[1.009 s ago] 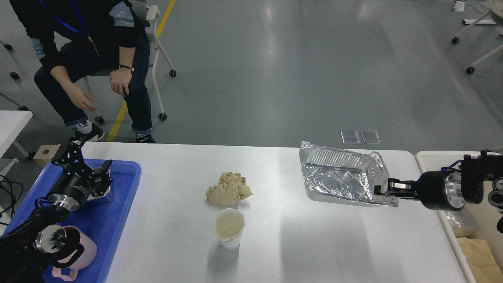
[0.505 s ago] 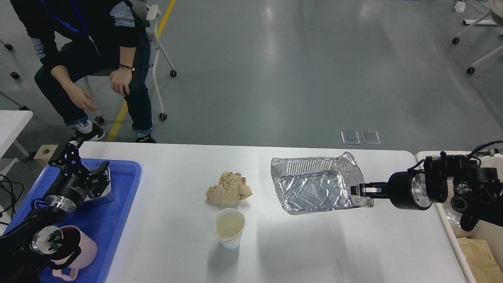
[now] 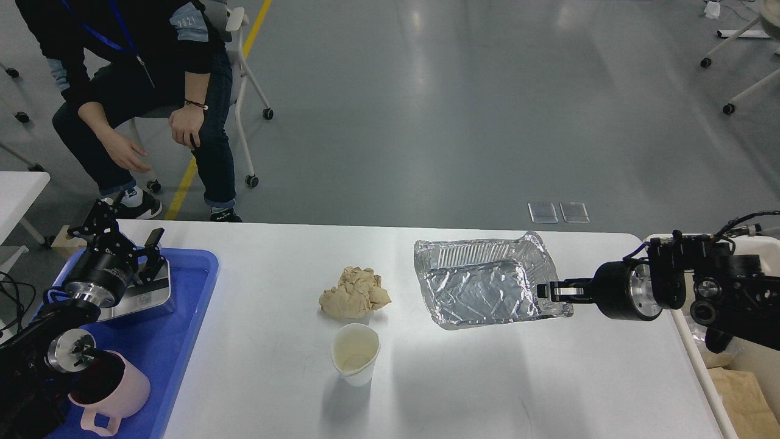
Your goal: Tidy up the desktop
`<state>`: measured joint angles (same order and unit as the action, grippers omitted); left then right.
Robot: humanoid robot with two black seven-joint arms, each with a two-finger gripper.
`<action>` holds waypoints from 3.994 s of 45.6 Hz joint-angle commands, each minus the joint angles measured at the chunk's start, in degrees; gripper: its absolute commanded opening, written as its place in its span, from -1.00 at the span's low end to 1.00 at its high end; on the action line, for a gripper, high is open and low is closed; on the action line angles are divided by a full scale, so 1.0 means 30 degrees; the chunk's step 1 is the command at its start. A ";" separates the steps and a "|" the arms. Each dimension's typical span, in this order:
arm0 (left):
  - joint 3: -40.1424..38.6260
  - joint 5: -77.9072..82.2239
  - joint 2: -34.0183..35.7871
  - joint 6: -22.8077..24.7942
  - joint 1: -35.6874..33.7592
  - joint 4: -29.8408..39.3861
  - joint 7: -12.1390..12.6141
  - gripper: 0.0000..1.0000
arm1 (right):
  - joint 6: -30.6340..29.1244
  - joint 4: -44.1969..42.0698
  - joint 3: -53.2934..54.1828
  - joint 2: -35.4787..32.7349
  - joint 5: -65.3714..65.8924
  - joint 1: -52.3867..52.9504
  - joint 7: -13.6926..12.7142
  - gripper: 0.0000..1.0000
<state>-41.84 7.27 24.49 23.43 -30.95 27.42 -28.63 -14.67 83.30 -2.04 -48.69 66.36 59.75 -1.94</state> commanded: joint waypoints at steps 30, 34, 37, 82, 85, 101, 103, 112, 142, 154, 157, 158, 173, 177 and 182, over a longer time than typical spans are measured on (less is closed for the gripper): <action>0.0346 0.0739 0.3962 -0.2538 -0.0349 0.0380 0.0255 0.96 | -0.0003 0.0064 0.0181 -0.0937 -0.0088 -0.0141 0.0001 -1.00; 0.3361 0.1181 0.5924 -0.1981 -0.0407 0.0907 0.0491 0.95 | -0.0003 0.0064 0.0182 -0.0937 -0.0088 -0.0083 0.0001 -1.00; 0.4801 0.1210 0.7477 -0.1192 -0.0524 0.1347 0.0432 0.95 | -0.0003 0.0064 0.0211 -0.0937 -0.0088 -0.0053 0.0001 -1.00; 0.5801 2.2975 1.5891 0.4845 -0.7378 1.0512 -0.0301 0.95 | -0.0003 0.0035 0.0152 -0.0849 -0.0059 0.0357 0.0001 -1.00; 0.5801 2.3416 1.5862 0.5110 -0.7613 1.2182 0.0196 0.95 | -0.0003 0.0064 0.0182 -0.0849 -0.0088 0.0357 0.0001 -1.00; 0.5771 2.3652 1.2876 0.3884 -0.8376 1.5879 0.4822 0.95 | -0.0003 0.0064 0.0182 -0.0996 -0.0088 0.0474 0.0001 -1.00; 0.5771 2.3652 1.2436 0.3180 -0.8230 1.5879 0.5701 0.96 | -0.0003 0.0064 0.0182 -0.0996 -0.0088 0.0474 0.0001 -1.00; 0.5801 2.3652 1.0823 0.2181 -0.8024 1.5908 0.6907 0.96 | -0.0003 0.0064 0.0182 -0.1113 -0.0088 0.0474 0.0001 -1.00; 0.8437 2.3622 1.1232 -0.5379 -0.7936 1.7283 0.6469 0.94 | -0.0003 0.0093 0.0211 -0.1377 -0.0118 0.0474 0.0001 -1.00; 0.9198 2.3622 1.1583 -0.3094 -0.6678 1.8193 0.6116 0.94 | -0.0003 0.0093 0.0240 -0.1640 -0.0118 0.0445 0.0001 -1.00; 0.9520 2.3622 1.1964 -0.3005 -0.6326 1.8281 0.6116 0.94 | -0.0003 0.0094 0.0240 -0.1640 -0.0118 0.0445 0.0001 -1.00; 0.9608 2.3622 1.2110 -0.3005 -0.6180 1.8339 0.6116 0.94 | -0.0003 0.0122 0.0240 -0.1640 -0.0118 0.0445 0.0001 -1.00; 1.0019 2.3652 1.2375 -0.4176 -0.3220 1.8604 0.6145 0.95 | -0.0003 0.0093 0.0211 -0.1553 -0.0118 0.0445 0.0001 -1.00; 1.0019 2.3652 1.2404 -0.4265 -0.3132 1.8604 0.6145 0.95 | -0.0003 0.0093 0.0211 -0.1611 -0.0118 0.0445 0.0001 -1.00; 1.0019 2.3652 1.2405 -0.4615 -0.3161 1.8604 0.6145 0.95 | -0.0003 0.0093 0.0211 -0.1699 -0.0118 0.0445 0.0001 -1.00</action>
<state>-11.78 78.22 61.66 10.61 -40.47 83.23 -10.20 -14.68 83.59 -1.37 -53.49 66.01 61.08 -1.93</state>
